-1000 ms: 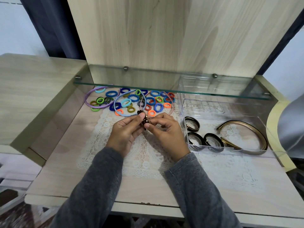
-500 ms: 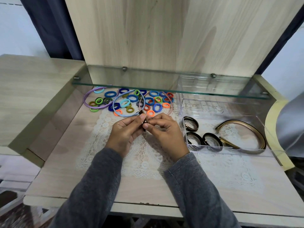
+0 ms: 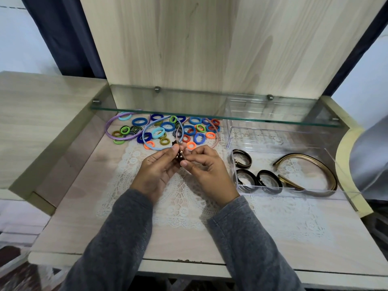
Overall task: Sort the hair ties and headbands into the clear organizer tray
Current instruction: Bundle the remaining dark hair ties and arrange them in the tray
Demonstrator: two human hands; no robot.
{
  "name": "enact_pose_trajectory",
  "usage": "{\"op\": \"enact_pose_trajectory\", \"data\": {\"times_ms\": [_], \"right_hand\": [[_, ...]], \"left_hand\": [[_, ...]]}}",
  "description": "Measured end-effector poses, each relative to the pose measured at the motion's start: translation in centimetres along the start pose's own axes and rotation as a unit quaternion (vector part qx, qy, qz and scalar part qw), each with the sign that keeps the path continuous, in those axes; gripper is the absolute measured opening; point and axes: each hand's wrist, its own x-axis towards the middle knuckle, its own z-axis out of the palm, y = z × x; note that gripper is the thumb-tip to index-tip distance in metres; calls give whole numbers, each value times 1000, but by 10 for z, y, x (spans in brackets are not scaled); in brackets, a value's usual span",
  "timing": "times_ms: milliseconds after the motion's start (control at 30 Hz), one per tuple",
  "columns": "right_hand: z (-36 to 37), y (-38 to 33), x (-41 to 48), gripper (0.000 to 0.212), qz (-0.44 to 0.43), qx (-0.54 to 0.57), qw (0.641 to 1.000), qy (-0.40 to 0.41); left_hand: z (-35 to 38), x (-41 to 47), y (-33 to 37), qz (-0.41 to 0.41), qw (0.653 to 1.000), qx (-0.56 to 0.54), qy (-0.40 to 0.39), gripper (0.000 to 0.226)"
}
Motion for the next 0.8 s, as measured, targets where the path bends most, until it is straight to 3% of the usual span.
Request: {"op": "enact_pose_trajectory", "data": {"times_ms": [300, 500, 700, 800], "right_hand": [[10, 7, -4, 25, -63, -156, 986, -1], [8, 3, -6, 26, -79, -195, 977, 24], [-18, -11, -12, 27, -163, -309, 937, 12], [-40, -25, -13, 30, -192, -386, 902, -7]], "left_hand": [[-2, 2, -1, -12, 1000, -3, -6, 25], [-2, 3, 2, -20, 999, -3, -31, 26], [-11, 9, 3, -65, 991, 25, -113, 48], [-6, 8, 9, -106, 981, 50, -158, 48]]}}
